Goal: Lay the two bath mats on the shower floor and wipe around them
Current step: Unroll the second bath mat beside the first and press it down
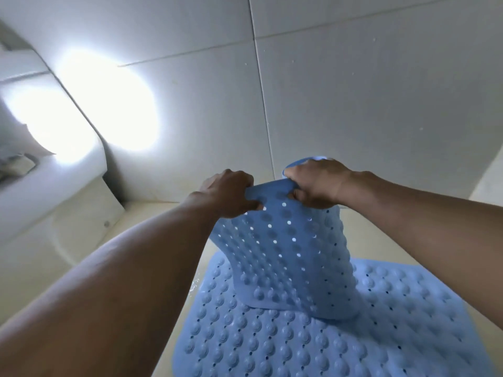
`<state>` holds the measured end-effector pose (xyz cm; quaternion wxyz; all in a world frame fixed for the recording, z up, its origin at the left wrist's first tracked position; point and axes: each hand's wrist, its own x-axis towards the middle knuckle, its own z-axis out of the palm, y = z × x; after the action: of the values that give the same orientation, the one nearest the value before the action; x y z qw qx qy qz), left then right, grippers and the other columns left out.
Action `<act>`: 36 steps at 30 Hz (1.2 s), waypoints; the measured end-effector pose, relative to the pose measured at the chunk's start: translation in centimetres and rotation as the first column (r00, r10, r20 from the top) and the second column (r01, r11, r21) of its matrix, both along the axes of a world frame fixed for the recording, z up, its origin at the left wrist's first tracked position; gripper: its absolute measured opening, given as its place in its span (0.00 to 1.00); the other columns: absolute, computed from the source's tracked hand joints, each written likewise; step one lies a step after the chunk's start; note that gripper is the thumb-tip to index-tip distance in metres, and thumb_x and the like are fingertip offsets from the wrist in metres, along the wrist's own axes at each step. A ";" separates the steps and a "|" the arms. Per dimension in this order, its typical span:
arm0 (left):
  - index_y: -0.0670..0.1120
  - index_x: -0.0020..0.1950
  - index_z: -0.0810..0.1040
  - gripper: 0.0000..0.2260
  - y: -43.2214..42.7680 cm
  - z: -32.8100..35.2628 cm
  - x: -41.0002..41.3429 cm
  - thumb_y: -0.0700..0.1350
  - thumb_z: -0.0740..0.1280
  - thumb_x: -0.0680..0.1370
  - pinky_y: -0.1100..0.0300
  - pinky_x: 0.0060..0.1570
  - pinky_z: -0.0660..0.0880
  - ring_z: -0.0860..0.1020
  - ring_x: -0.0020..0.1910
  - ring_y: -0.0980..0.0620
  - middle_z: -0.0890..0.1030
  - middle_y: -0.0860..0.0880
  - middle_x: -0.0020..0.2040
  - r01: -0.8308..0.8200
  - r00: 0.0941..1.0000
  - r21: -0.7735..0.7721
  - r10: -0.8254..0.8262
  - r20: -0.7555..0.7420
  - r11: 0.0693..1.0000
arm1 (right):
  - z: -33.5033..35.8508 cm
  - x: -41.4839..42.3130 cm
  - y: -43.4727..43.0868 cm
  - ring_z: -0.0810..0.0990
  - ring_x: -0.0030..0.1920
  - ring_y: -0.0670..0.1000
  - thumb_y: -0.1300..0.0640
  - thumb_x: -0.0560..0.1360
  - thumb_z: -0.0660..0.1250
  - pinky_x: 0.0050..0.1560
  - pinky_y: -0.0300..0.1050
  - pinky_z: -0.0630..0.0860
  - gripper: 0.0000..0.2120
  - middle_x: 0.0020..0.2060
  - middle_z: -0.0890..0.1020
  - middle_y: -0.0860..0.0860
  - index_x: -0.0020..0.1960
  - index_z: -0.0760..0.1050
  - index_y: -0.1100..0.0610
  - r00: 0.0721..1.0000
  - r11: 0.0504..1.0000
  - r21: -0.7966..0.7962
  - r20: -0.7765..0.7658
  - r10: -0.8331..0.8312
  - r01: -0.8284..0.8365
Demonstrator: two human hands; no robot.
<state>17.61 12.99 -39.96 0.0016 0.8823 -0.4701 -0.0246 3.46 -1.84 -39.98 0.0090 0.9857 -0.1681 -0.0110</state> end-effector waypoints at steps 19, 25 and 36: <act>0.46 0.58 0.74 0.14 4.5 -2.8 -2.6 0.55 0.65 0.81 0.51 0.40 0.70 0.80 0.50 0.37 0.80 0.44 0.52 0.488 0.873 -0.186 -0.477 0.105 0.853 | -1.6 -8.2 11.7 0.72 0.62 0.60 0.48 0.81 0.60 0.54 0.56 0.76 0.12 0.58 0.78 0.54 0.59 0.69 0.54 0.886 0.890 0.028 0.091 -0.455 0.454; 0.48 0.61 0.74 0.16 7.6 -2.8 -3.8 0.58 0.64 0.81 0.49 0.45 0.73 0.80 0.53 0.38 0.80 0.45 0.56 0.612 0.791 -0.151 -0.599 0.125 0.776 | -2.2 -10.9 17.4 0.73 0.61 0.60 0.48 0.83 0.60 0.46 0.51 0.71 0.14 0.58 0.77 0.55 0.62 0.69 0.56 0.858 0.862 0.057 0.088 -0.506 0.503; 0.48 0.57 0.75 0.15 16.0 -5.5 -5.4 0.59 0.62 0.82 0.53 0.43 0.66 0.80 0.53 0.36 0.81 0.41 0.54 0.445 0.892 -0.127 -0.427 0.147 0.887 | -4.7 -11.3 22.2 0.73 0.60 0.61 0.48 0.81 0.62 0.42 0.51 0.66 0.13 0.55 0.78 0.56 0.55 0.70 0.58 0.887 0.899 -0.077 0.215 -0.408 0.432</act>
<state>12.21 29.02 -45.50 0.0384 0.7511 -0.6560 0.0634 -7.84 20.33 -44.65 0.0507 0.9197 -0.3779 0.0934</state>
